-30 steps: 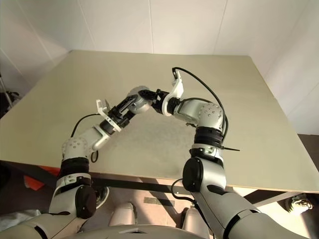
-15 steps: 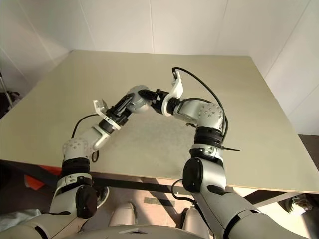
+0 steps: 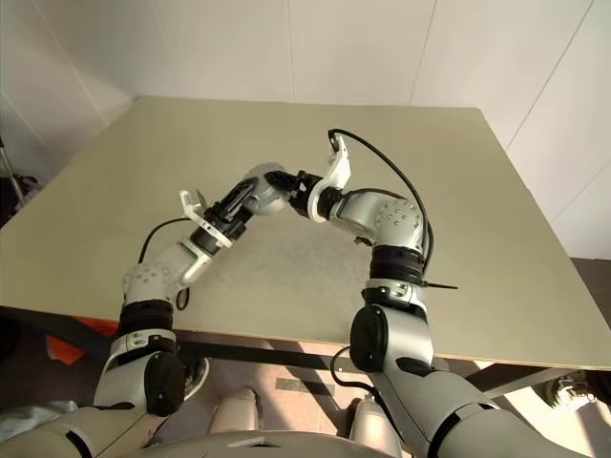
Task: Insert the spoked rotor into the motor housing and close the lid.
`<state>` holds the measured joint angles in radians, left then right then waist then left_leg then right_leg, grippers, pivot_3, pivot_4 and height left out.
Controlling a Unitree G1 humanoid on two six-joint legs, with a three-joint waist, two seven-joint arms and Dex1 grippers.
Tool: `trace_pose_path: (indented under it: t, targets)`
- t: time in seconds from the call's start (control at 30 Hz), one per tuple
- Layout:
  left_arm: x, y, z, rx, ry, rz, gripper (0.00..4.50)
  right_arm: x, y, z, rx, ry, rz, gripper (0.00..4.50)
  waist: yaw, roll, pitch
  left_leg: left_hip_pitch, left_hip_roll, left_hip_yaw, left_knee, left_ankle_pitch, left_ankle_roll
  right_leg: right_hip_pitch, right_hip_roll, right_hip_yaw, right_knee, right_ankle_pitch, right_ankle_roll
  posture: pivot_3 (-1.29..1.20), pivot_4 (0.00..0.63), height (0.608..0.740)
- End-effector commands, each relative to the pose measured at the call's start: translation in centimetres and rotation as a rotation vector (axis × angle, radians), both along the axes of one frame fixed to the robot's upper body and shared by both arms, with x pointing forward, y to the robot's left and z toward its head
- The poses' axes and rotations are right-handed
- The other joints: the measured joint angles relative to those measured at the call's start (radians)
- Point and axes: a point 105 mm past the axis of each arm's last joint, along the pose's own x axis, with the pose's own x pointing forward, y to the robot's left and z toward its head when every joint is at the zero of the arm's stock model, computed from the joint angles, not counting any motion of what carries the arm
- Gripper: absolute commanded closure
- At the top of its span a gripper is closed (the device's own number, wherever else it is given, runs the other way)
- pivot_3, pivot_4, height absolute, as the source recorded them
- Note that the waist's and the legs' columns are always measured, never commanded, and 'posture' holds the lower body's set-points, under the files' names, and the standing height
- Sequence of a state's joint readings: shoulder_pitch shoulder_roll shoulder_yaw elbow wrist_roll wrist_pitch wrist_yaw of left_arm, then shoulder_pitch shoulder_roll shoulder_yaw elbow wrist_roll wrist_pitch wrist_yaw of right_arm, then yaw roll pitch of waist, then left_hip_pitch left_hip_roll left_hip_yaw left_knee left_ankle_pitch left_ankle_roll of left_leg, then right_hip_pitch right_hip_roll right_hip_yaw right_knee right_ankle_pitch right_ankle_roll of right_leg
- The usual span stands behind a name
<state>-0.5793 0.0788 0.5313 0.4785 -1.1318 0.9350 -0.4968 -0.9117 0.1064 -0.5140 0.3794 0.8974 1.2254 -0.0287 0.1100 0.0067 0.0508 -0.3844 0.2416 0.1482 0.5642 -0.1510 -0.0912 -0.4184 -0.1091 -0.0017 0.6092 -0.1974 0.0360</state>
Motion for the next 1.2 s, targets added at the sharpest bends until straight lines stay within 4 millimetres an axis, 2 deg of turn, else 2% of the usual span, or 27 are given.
trace_pose_path:
  t: [0.03, 0.23, 0.37, 0.47, 0.63, 0.93, 1.2]
  targets:
    - [0.3, 1.2, -0.4, 0.084, 0.012, 0.058, 2.13, 0.6, -0.3, 2.0, 0.005, -0.077, -0.038, 2.44, 0.0, 0.0, 0.0, 0.0, 0.0, 0.0, 0.0, 0.0, 0.0, 0.0, 0.0, 0.0, 0.0, 0.0, 0.0, 0.0, 0.0, 0.74]
    - [0.3, 1.1, -0.6, 0.091, 0.012, 0.057, 2.13, 0.7, -0.1, 1.9, -0.004, -0.088, -0.039, 2.44, 0.0, 0.0, 0.0, 0.0, 0.0, 0.0, 0.0, 0.0, 0.0, 0.0, 0.0, 0.0, 0.0, 0.0, 0.0, 0.0, 0.0, 0.74]
    - [0.3, 1.2, -0.6, 0.096, 0.011, 0.06, 2.13, 0.6, -0.1, 1.8, 0.003, -0.1, -0.039, 1.1, 0.0, 0.0, 0.0, 0.0, 0.0, 0.0, 0.001, 0.0, 0.0, 0.001, 0.0, 0.0, 0.0, 0.0, 0.0, 0.0, 0.0, 0.74]
    - [0.3, 1.3, -0.6, 0.098, 0.01, 0.068, 2.13, 1.1, -0.6, 1.2, -0.079, -0.108, -0.084, 0.07, -0.001, 0.0, 0.0, 0.0, 0.0, 0.0, 0.001, 0.0, 0.0, 0.0, 0.0, 0.0, 0.0, 0.0, 0.0, 0.0, 0.0, 0.74]
    - [0.5, 2.6, -0.8, 0.124, 0.005, 0.14, 2.13, 2.3, -2.0, 0.2, -0.142, -0.114, -0.188, 0.07, -0.001, -0.001, 0.0, 0.0, 0.0, 0.0, 0.001, 0.0, 0.0, 0.001, 0.0, 0.0, 0.0, 0.0, 0.0, 0.0, 0.0, 0.74]
    - [1.1, 10.5, -2.5, 0.24, 0.1, 0.483, 2.13, 2.8, -2.9, -0.7, -0.165, -0.101, -0.231, 0.07, -0.01, -0.001, 0.0, 0.0, 0.0, -0.001, 0.002, 0.0, 0.0, 0.001, 0.0, 0.0, 0.001, 0.001, 0.0, 0.0, 0.0, 0.74]
    - [1.6, 13.0, -3.9, 0.32, 0.21, 0.604, 2.13, 2.9, -2.5, -0.7, -0.165, -0.101, -0.228, 0.07, 0.0, -0.003, -0.001, 0.0, 0.0, -0.002, 0.004, 0.0, 0.0, 0.002, 0.0, -0.001, 0.001, 0.001, 0.001, 0.0, 0.0, 0.74]
